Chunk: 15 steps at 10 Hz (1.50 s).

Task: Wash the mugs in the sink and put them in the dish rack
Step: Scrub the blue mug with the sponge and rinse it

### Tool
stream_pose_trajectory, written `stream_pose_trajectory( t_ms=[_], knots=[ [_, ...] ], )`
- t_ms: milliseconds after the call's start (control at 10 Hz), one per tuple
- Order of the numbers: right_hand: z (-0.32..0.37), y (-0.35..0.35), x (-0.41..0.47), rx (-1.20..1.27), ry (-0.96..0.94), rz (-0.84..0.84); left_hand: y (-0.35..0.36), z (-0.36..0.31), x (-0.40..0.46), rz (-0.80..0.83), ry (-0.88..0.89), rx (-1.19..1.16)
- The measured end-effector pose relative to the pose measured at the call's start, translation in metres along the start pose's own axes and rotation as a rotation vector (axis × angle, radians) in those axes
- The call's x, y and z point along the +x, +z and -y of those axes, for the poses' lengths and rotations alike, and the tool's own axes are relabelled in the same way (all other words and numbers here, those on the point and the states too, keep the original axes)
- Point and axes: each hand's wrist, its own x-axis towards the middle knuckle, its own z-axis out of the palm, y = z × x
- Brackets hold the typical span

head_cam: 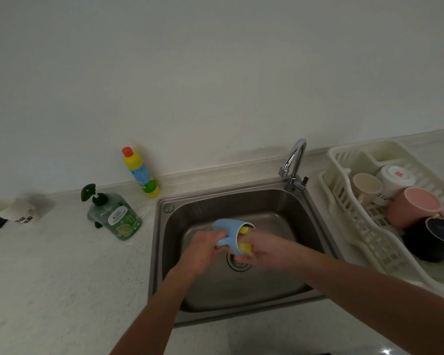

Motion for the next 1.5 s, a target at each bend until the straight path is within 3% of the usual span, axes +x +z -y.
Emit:
stream_pose_trajectory(
  t_ms=[200,300,400,500,600,700,800,900,1000,1200,1300,1500],
  knots=[
    [-0.016,0.011,0.006,-0.417,0.063,0.222,0.003,0.001,-0.001,0.062,0.028,-0.047],
    [-0.013,0.020,0.015,-0.162,0.196,0.106,0.005,-0.005,0.001,0.048,0.026,-0.057],
    [0.002,0.017,0.014,-0.069,0.288,0.079,0.002,-0.003,0.002,0.052,0.017,-0.040],
    [-0.002,0.019,0.009,-0.071,0.098,0.125,-0.002,0.008,-0.003,0.091,-0.046,-0.064],
    [-0.012,0.014,-0.013,-0.223,-0.120,0.057,-0.003,0.012,-0.009,0.110,-0.081,-0.060],
    [-0.018,0.021,-0.008,-0.489,-0.139,0.066,-0.001,0.006,-0.008,0.117,-0.062,-0.033],
    [-0.011,0.017,0.003,-0.623,0.006,0.090,0.003,-0.001,-0.003,0.121,-0.029,-0.026],
    [0.004,0.013,0.016,-0.050,0.186,0.058,-0.003,0.000,0.001,0.062,-0.014,-0.003],
    [0.001,0.006,0.006,0.124,0.087,0.031,-0.008,0.003,0.000,0.033,-0.027,0.006],
    [-0.015,0.005,0.005,-0.450,0.135,0.087,0.000,-0.010,0.006,0.043,-0.001,0.001],
    [-0.003,0.010,0.016,-0.062,0.197,0.105,0.000,-0.009,0.008,0.074,-0.021,0.009],
    [-0.017,0.007,0.000,0.191,0.194,0.064,-0.003,-0.003,-0.003,0.056,-0.107,-0.010]
  ],
)
